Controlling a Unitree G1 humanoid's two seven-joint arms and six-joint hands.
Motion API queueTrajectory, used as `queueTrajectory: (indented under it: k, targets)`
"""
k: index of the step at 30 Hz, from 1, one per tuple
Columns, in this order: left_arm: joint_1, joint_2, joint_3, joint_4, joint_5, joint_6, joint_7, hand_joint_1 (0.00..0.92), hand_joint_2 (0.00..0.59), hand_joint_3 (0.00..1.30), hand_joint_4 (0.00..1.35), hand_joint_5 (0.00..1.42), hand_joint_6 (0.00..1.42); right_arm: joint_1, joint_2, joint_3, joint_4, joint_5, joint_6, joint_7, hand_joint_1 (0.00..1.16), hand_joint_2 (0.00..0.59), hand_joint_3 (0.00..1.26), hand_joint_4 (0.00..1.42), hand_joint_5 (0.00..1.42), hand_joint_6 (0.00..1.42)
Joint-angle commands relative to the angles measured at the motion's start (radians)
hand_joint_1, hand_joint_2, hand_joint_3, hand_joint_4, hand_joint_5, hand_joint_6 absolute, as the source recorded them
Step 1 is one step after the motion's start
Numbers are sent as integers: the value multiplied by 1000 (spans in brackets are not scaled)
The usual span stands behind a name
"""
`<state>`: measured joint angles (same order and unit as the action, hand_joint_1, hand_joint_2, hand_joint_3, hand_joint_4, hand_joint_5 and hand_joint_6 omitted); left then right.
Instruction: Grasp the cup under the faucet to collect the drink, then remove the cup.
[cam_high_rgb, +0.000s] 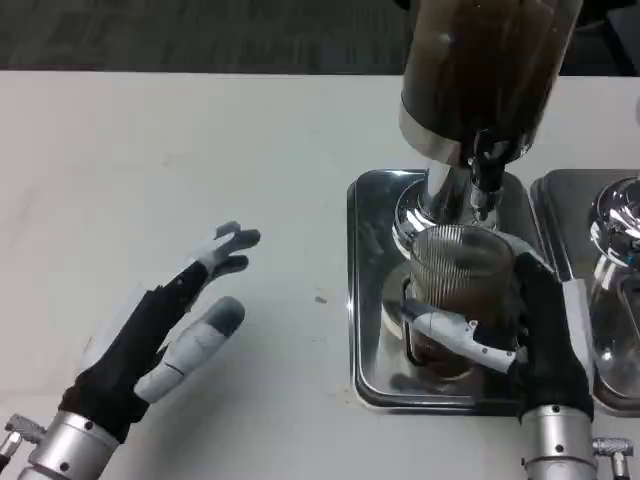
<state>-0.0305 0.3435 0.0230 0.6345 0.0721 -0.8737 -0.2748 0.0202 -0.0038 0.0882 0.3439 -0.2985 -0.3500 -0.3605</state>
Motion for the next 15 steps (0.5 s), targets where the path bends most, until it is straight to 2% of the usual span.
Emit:
queueTrajectory:
  k: [1,15]
  targets:
    - [4,6,-6,4,-6,11,-7,0,122,184,34,164,90,10,10,-12,-8,0,-50,-35,1162,105,606,679,777,1111]
    - [8,9,-18,4,-1,14,-16,0,122,184,37,167,90,65,17,-16,-66,-9,-94,-66,1162,92,666,739,814,1173]
